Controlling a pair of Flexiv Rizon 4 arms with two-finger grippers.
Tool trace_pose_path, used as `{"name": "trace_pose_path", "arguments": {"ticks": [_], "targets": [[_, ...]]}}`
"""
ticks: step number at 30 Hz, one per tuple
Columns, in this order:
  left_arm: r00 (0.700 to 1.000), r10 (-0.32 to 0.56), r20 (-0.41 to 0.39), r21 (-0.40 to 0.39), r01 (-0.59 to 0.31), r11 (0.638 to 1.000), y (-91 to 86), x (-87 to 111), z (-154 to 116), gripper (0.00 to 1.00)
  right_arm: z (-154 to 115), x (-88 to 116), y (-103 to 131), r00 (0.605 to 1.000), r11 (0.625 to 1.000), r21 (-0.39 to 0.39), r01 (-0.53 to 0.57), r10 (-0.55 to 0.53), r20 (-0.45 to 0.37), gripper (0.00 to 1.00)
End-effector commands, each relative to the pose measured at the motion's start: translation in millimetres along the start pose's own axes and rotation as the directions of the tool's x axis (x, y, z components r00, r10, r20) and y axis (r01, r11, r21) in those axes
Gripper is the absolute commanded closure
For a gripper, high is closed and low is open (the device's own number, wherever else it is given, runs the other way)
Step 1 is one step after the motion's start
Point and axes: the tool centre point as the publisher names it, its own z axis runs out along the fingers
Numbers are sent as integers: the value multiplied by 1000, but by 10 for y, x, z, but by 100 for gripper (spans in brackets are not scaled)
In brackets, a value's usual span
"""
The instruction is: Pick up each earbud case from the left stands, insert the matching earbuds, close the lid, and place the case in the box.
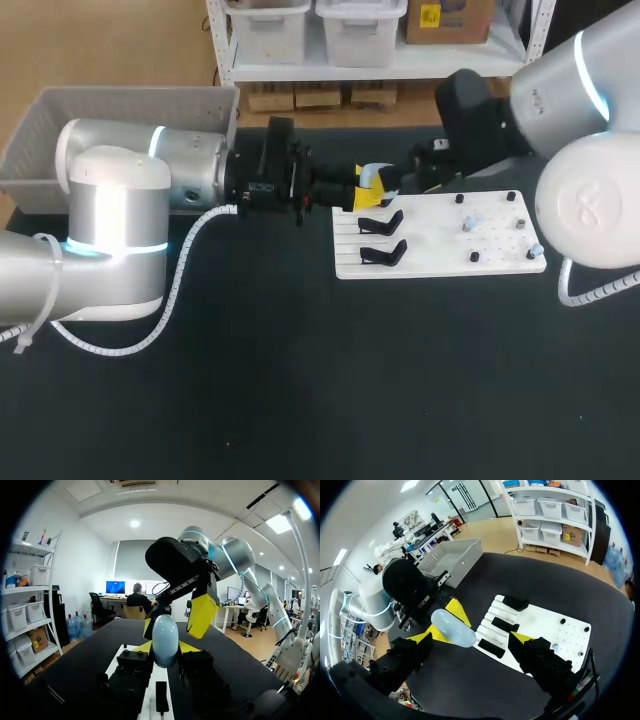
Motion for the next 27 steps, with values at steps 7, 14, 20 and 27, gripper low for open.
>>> {"name": "trace_pose_path", "arguments": {"ticks": [7,14,20,27], "targets": [[1000,2,3,-2,-2,1000,1,10,2,100,-33,-28,-32,1000,1000,13,-6,6,6,0],[1000,2,3,-2,-2,1000,1,10,2,100,-64,-84,-68,1000,999,38,-7,6,15,0],[1000,2,3,-2,-2,1000,1,10,2,100,-118,-150,-70,1000,998,56,-1,-1,31,0],[1000,2,3,-2,-2,1000,1,10,2,100,-190,-261,-88,999,997,76,16,-20,51,0]]}}
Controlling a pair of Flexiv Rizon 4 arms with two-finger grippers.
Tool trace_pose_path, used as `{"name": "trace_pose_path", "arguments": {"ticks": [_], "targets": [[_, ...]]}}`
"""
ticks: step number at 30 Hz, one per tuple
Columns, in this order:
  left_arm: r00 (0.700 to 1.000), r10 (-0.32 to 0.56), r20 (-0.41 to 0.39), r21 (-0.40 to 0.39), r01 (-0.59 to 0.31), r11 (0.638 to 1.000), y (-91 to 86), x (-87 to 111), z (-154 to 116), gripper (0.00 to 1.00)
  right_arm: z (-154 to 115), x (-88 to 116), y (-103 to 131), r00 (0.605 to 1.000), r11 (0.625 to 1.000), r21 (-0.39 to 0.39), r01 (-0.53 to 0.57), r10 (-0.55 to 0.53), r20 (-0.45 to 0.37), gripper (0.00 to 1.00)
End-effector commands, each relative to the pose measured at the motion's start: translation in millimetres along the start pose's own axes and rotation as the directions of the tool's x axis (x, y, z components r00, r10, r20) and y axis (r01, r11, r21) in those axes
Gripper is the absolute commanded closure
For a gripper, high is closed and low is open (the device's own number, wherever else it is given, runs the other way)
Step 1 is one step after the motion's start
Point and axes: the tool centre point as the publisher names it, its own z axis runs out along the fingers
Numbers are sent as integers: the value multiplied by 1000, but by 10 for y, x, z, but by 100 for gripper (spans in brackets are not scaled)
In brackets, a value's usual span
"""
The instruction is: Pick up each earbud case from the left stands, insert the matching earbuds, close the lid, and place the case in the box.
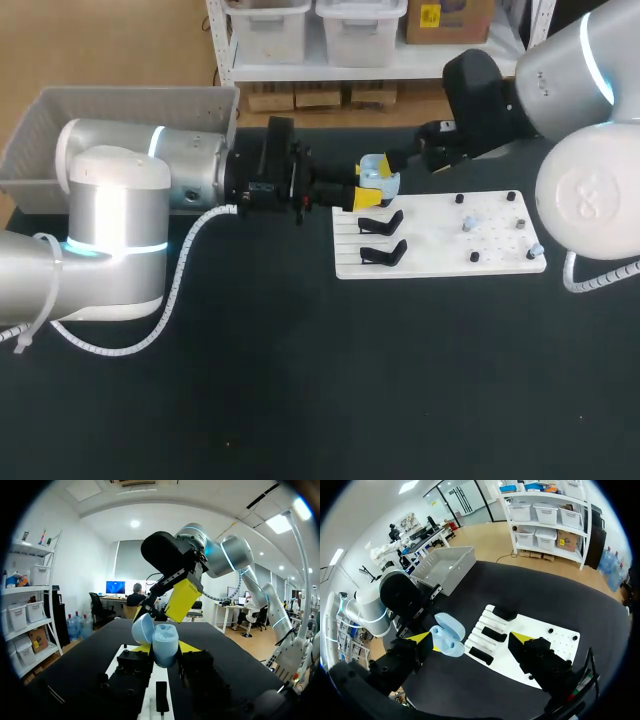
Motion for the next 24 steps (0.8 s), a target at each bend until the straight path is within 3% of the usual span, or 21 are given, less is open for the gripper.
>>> {"name": "trace_pose_path", "arguments": {"ticks": [1,6,13,20,24], "targets": [[1000,2,3,-2,-2,1000,0,10,3,100,-89,-57,41,1000,1000,19,6,-6,22,0],[1000,2,3,-2,-2,1000,0,10,3,100,-248,-64,24,997,997,79,20,-25,68,0],[999,36,36,4,-36,999,-5,-30,-22,100,-521,-3,-202,995,990,135,-32,18,100,0],[992,126,-30,26,-125,992,-63,-78,-10,100,-704,86,-476,995,977,202,-73,57,86,0],[988,150,-31,31,-149,988,-90,-80,-21,100,-742,150,-655,997,957,282,-68,58,41,0]]}}
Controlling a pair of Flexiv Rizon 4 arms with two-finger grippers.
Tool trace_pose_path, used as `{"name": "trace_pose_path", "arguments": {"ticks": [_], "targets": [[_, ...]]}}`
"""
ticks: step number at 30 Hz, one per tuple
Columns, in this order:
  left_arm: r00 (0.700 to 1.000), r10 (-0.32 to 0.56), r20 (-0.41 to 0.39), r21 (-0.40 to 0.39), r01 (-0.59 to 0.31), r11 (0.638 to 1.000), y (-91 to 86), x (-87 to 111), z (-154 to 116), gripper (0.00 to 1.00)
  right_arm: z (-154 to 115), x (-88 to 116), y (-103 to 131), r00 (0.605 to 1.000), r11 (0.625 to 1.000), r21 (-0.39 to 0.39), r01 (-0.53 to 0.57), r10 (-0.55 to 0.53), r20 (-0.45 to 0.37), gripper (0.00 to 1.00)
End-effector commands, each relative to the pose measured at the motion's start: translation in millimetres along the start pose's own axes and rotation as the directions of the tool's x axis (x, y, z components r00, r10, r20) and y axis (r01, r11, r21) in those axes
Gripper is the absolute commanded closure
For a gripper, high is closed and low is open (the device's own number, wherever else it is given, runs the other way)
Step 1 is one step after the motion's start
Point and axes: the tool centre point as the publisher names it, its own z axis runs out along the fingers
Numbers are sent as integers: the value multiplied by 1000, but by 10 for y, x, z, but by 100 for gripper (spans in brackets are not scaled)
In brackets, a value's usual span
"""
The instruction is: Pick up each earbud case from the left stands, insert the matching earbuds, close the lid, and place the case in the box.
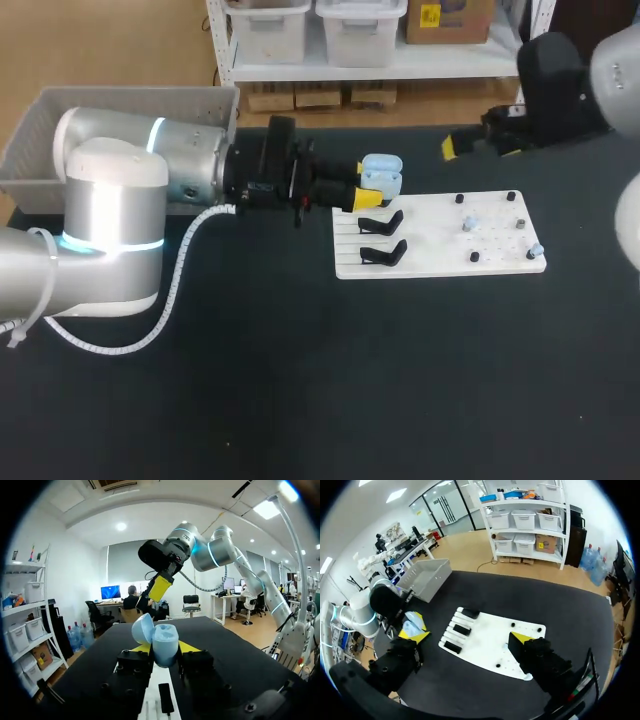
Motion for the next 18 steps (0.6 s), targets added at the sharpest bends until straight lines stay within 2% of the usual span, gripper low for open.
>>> {"name": "trace_pose_path", "arguments": {"ticks": [1,5,12,18], "targets": [[1000,21,0,2,-21,1000,-26,-21,-24,100,-94,55,-131,999,985,174,15,-8,-44,0],[999,40,6,1,-40,999,-41,-41,-39,100,-69,157,-292,995,970,240,30,-5,-103,0],[998,64,15,1,-64,998,-49,-21,-36,100,-27,342,-477,983,956,292,38,16,-180,0],[998,53,35,-17,-52,998,-30,28,-38,100,-15,474,-618,978,946,323,32,38,-206,0]]}}
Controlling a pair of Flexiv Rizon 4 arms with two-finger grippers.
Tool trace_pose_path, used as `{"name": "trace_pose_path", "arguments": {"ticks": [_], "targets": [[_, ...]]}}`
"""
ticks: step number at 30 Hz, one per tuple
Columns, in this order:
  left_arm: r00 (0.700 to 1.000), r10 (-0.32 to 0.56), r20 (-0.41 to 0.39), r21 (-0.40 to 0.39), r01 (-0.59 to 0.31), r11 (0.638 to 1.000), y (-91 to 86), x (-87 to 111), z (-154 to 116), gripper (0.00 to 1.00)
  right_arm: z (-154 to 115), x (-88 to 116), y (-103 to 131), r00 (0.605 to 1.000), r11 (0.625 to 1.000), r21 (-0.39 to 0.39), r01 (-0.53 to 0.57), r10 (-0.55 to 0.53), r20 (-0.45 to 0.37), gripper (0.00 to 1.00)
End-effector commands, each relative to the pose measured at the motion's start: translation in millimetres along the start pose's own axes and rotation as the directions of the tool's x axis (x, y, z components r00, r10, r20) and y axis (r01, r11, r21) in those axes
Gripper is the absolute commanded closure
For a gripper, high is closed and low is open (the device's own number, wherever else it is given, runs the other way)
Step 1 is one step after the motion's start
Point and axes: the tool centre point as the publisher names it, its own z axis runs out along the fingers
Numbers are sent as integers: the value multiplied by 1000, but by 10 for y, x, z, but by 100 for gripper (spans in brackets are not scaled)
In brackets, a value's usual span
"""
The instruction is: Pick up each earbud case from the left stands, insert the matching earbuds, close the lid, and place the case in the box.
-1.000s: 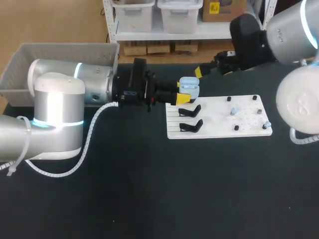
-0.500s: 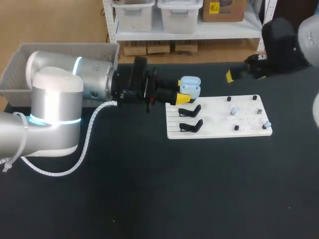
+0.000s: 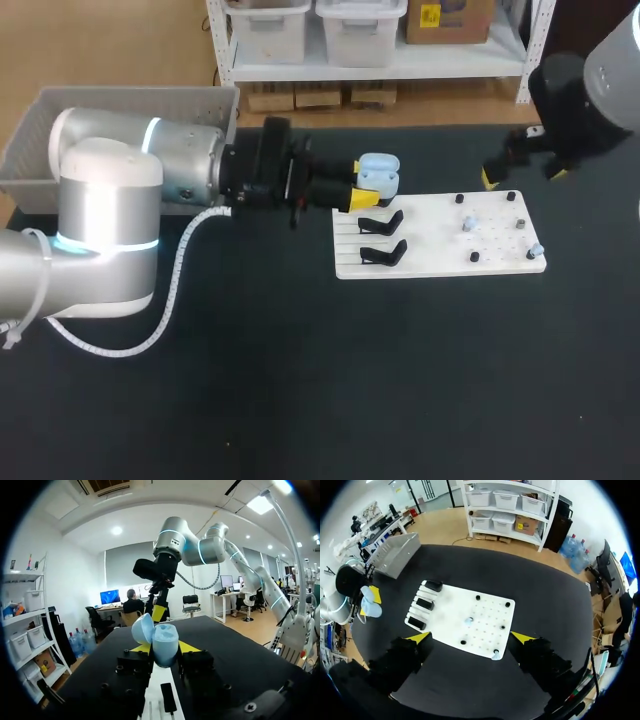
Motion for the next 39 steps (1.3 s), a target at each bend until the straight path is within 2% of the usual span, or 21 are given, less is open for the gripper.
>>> {"name": "trace_pose_path", "arguments": {"ticks": [1,11,21,32,39], "targets": [[1000,-5,18,-21,6,1000,-7,44,1,100,43,105,-55,1000,994,109,0,1,-8,0],[999,-21,25,-37,22,999,11,57,-12,100,235,414,-156,993,981,192,35,-13,-113,0],[999,-21,25,-37,22,999,11,57,-12,100,405,705,-249,983,979,200,29,9,-186,0],[999,-21,25,-37,22,999,11,57,-12,100,474,752,-358,980,987,146,64,-34,-197,0],[999,-21,25,-37,22,999,11,57,-12,100,500,753,-384,975,983,159,93,-57,-217,0]]}}
